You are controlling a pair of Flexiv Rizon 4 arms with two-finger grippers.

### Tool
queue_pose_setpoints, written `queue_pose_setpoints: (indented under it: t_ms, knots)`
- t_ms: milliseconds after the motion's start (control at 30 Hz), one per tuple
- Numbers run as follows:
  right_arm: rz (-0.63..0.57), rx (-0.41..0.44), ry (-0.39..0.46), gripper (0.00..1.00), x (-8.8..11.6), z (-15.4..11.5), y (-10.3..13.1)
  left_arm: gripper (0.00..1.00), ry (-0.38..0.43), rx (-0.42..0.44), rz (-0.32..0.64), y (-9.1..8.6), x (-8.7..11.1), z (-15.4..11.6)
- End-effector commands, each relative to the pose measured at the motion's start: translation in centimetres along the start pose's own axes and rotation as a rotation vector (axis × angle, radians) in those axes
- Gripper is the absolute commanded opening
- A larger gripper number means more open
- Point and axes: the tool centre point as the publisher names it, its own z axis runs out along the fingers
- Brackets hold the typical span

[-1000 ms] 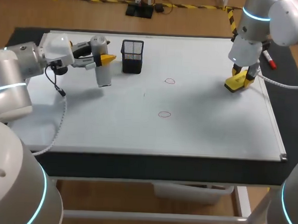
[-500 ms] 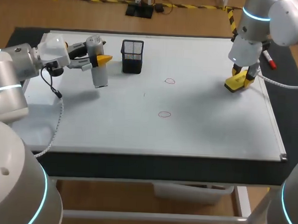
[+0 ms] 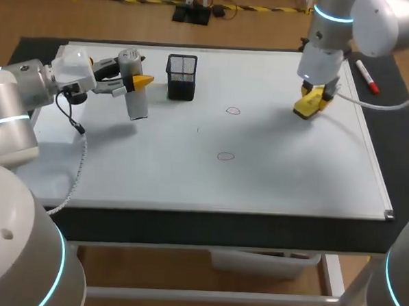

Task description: Pick up the inspection probe, press it on each red-marked spot on the whiteboard one by one, put down the probe, pick up the eraser, and wipe off all the red marks.

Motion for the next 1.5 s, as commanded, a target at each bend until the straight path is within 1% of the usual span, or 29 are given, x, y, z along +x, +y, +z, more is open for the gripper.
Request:
queue_pose_setpoints:
  t_ms: [33, 300, 600, 667, 1067, 1267, 1500]
  knots:
    - [-0.041, 0.009, 0.036, 0.00, -2.4, 0.3, 1.1, 0.00, -0.003, 0.000, 0.001, -0.2, 0.1, 0.0]
    - [-0.164, 0.015, 0.037, 0.00, -6.0, 0.2, 4.6, 0.00, -0.003, 0.000, 0.001, -0.2, 0.1, 0.0]
    - [-0.305, 0.015, 0.043, 0.00, -9.3, 0.4, 8.4, 0.00, -0.003, 0.000, 0.001, -0.2, 0.1, 0.0]
    - [-0.338, 0.026, 0.052, 0.00, -10.1, 0.5, 9.4, 0.00, -0.003, 0.000, 0.001, -0.2, 0.1, 0.0]
    - [-0.494, 0.031, 0.050, 0.00, -13.0, 1.0, 13.6, 0.00, -0.003, 0.000, 0.001, -0.2, 0.1, 0.0]
    - [-0.570, 0.025, 0.053, 0.00, -14.3, 1.4, 15.1, 0.00, -0.003, 0.000, 0.001, -0.2, 0.1, 0.0]
    - [-0.616, 0.025, 0.050, 0.00, -15.5, 1.8, 16.0, 0.00, -0.003, 0.000, 0.001, -0.2, 0.1, 0.0]
